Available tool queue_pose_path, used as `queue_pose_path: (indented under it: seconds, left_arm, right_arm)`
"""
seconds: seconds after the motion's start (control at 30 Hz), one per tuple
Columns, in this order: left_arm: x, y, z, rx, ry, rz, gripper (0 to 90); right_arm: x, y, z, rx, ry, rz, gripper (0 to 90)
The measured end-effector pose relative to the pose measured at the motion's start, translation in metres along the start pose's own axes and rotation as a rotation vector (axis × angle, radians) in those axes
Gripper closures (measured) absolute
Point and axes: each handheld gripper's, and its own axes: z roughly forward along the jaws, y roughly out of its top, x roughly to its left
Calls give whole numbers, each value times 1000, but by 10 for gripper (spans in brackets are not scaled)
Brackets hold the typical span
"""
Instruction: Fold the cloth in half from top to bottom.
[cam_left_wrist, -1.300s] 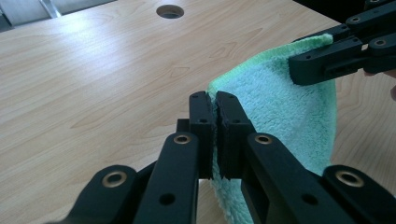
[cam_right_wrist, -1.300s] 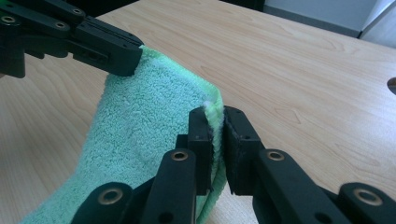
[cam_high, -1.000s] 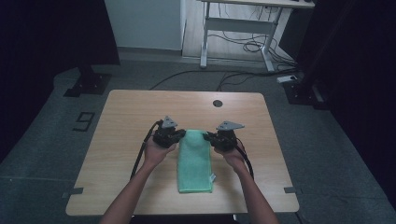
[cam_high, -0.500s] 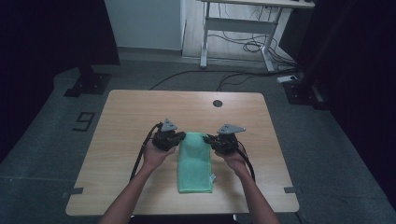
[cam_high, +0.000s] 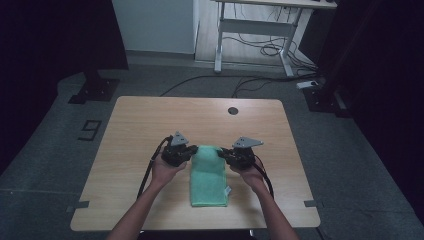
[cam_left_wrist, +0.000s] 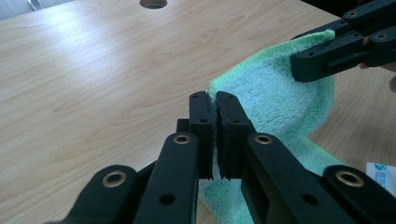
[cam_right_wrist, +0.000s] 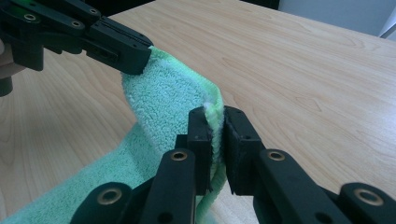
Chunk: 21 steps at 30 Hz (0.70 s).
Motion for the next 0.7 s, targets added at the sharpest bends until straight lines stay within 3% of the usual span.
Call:
queue_pose_path:
  seconds: [0.7]
  left_arm:
    - [-8, -10, -3, 15, -16, 5, 861]
  right_arm:
    - [6, -9, -5, 6, 21, -9, 813]
